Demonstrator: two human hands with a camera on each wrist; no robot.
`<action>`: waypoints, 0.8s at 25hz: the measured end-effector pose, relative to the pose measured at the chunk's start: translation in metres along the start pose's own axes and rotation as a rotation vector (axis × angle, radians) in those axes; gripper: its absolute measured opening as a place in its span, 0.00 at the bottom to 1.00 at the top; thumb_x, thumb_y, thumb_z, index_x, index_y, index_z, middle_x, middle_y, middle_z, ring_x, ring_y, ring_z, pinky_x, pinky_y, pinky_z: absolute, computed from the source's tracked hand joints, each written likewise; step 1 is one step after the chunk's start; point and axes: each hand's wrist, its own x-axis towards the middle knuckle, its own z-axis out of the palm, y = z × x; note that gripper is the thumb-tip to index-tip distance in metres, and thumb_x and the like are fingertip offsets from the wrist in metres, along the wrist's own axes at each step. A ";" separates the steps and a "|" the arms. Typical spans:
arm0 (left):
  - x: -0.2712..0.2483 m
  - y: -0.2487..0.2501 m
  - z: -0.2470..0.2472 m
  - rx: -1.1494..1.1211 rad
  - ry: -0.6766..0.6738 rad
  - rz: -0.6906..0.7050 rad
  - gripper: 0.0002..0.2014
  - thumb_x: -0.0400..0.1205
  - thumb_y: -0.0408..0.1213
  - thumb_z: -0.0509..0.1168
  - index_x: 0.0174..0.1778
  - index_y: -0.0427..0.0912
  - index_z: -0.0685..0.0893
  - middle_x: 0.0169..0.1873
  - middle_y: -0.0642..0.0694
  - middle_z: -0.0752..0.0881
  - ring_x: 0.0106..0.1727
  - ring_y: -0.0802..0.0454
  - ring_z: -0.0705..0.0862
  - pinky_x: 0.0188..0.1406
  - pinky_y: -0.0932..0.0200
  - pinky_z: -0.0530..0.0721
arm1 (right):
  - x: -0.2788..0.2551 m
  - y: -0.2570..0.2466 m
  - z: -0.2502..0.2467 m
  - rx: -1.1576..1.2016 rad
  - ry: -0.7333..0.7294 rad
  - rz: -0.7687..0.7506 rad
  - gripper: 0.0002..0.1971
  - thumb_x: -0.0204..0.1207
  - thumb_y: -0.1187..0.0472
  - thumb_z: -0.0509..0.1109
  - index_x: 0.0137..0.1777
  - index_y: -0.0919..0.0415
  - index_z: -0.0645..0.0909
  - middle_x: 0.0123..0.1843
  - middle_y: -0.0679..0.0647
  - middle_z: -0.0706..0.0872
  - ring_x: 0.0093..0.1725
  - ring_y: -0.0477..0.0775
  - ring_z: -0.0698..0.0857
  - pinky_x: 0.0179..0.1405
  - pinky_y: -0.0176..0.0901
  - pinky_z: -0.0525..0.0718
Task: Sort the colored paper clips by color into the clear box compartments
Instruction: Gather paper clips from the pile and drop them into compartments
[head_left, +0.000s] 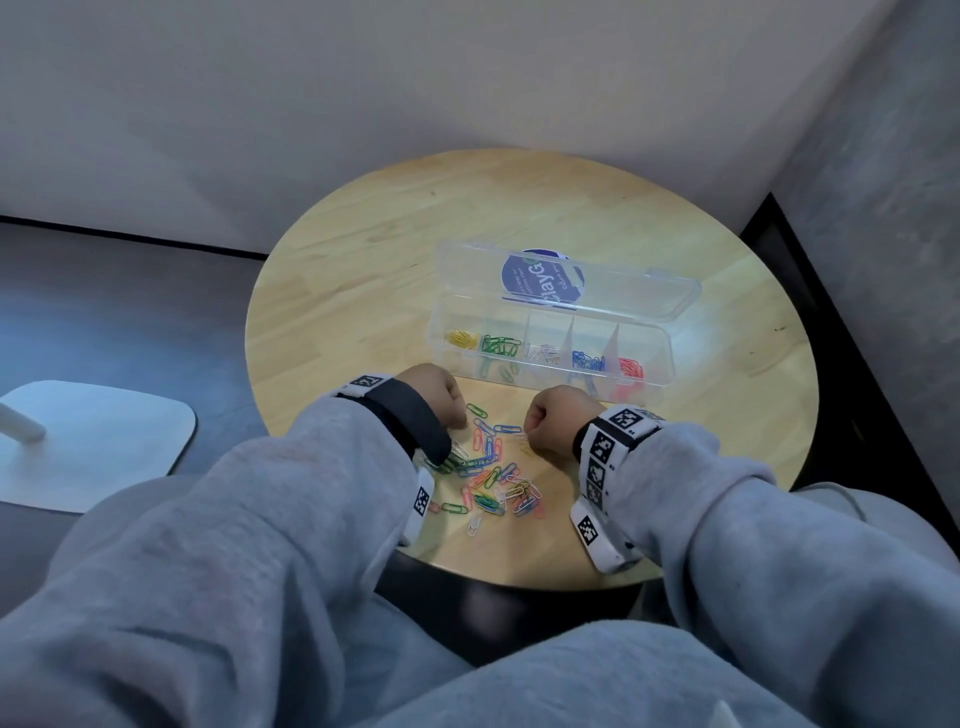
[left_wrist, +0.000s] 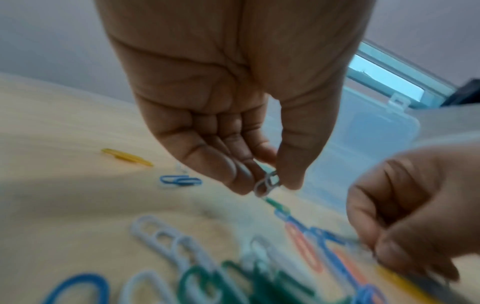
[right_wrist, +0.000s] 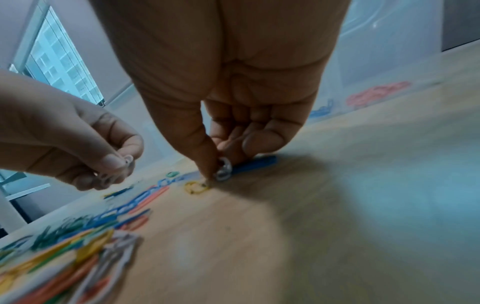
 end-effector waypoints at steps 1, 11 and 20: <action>-0.002 -0.002 -0.004 -0.113 -0.016 -0.002 0.12 0.75 0.29 0.68 0.27 0.45 0.78 0.25 0.49 0.80 0.30 0.51 0.78 0.39 0.59 0.79 | -0.002 0.002 -0.002 0.045 0.013 0.020 0.10 0.73 0.65 0.64 0.49 0.63 0.87 0.52 0.58 0.89 0.54 0.58 0.86 0.56 0.47 0.85; -0.015 0.011 -0.009 -0.716 -0.046 -0.205 0.13 0.84 0.28 0.53 0.33 0.38 0.74 0.29 0.44 0.74 0.17 0.57 0.77 0.14 0.70 0.72 | -0.020 0.019 -0.018 1.164 -0.159 0.251 0.12 0.79 0.74 0.54 0.38 0.65 0.76 0.33 0.57 0.72 0.29 0.49 0.73 0.18 0.31 0.79; -0.018 0.007 0.004 0.286 -0.047 0.033 0.09 0.75 0.29 0.64 0.43 0.49 0.81 0.29 0.56 0.75 0.38 0.52 0.76 0.24 0.65 0.69 | -0.011 0.006 0.000 0.008 0.062 0.092 0.17 0.70 0.48 0.73 0.50 0.61 0.83 0.51 0.54 0.88 0.53 0.56 0.86 0.54 0.44 0.83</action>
